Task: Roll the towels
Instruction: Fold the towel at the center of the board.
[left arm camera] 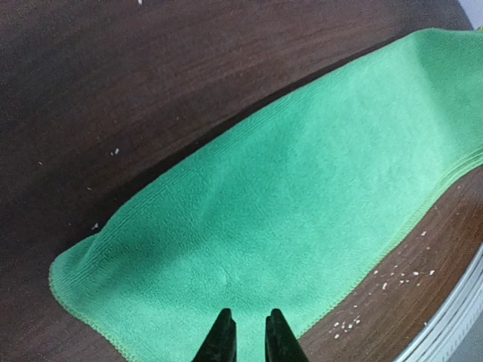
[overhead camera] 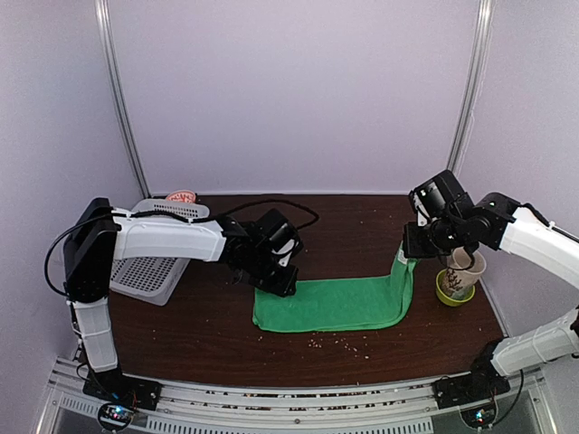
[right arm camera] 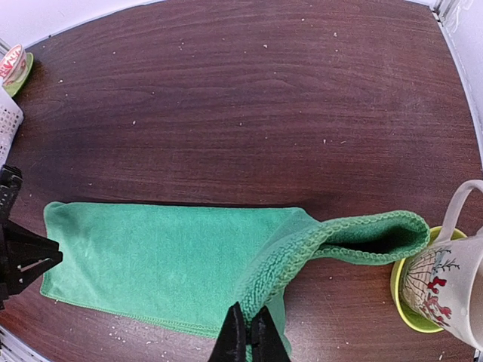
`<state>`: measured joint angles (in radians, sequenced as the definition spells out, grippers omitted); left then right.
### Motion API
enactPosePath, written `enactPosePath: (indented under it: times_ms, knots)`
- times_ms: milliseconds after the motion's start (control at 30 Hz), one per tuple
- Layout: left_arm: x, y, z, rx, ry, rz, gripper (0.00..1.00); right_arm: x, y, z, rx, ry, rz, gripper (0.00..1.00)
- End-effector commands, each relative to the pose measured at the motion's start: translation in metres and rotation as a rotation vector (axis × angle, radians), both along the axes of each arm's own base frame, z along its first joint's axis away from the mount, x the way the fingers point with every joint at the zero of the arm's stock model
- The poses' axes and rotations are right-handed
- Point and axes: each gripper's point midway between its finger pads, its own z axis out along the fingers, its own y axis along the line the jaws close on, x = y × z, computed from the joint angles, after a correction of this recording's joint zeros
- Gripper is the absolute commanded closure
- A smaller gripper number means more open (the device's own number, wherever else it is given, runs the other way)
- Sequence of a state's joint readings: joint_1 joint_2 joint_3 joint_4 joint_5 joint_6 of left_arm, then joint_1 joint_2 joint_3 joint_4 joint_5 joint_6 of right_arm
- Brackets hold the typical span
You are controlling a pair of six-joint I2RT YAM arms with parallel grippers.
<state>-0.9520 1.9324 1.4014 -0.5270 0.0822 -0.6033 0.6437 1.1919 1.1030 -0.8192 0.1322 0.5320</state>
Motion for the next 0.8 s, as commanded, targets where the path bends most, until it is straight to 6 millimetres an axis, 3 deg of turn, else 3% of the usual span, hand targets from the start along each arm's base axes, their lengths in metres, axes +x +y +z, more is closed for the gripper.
enactPosePath:
  times_ms: [0, 167, 500, 767]
  knots:
    - [0.011, 0.009, 0.042, -0.075, -0.047, 0.055, 0.83, 0.007, 0.019, 0.017, 0.055, -0.045, 0.02, 1.0]
    - [0.021, 0.034, 0.065, -0.105, -0.085, 0.126, 0.82, 0.01, 0.043, 0.024, 0.081, -0.06, 0.064, 1.0]
    - [0.024, 0.104, 0.085, -0.069, -0.17, 0.272, 0.86, 0.013, 0.099, 0.021, 0.073, -0.038, 0.172, 1.0]
    - [0.017, 0.127, 0.078, -0.038, -0.18, 0.309, 0.86, 0.01, 0.136, 0.012, 0.06, -0.018, 0.245, 1.0]
